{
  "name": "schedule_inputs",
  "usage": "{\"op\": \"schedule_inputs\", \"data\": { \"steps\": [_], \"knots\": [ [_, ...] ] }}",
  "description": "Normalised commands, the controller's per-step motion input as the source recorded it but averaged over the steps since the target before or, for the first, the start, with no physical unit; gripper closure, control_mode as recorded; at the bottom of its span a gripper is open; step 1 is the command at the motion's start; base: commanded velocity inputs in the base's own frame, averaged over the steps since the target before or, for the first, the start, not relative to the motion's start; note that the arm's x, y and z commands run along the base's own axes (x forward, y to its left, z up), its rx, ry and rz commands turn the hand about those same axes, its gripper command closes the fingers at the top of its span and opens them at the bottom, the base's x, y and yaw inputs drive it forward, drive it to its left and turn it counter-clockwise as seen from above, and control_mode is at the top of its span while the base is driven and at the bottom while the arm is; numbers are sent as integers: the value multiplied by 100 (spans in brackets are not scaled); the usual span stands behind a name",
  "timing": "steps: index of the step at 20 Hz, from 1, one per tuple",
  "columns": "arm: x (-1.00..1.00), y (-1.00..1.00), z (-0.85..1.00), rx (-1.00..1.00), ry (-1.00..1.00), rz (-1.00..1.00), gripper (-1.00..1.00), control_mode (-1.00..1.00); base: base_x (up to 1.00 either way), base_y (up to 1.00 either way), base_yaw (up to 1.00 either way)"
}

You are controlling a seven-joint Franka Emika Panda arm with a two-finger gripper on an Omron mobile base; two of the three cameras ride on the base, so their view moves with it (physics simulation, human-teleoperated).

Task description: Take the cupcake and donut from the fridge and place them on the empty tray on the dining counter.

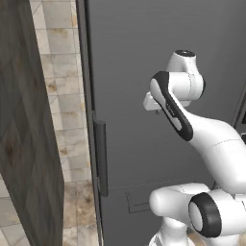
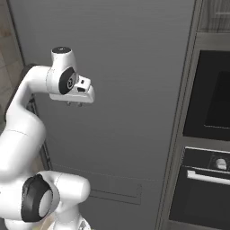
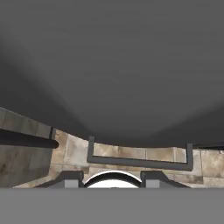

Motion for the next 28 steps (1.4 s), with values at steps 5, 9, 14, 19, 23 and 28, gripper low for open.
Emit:
{"op": "schedule_inputs", "data": {
  "steps": [5, 9, 14, 19, 23, 28],
  "knots": [
    [-39, 0, 0, 0, -8, 0, -100, -100, 0, 0, 0],
    [-96, 0, -3, 0, -21, 0, -100, -100, 0, 0, 0],
    [-73, 0, -11, 0, -15, 0, -100, -100, 0, 0, 0],
    [-49, 0, -14, 0, -10, 0, -100, -100, 0, 0, 0],
    [-35, 0, -3, 0, -6, 0, -100, -100, 0, 0, 0],
    [-10, 0, -1, 0, 0, 0, -100, 100, 0, 0, 0]
  ]
}}
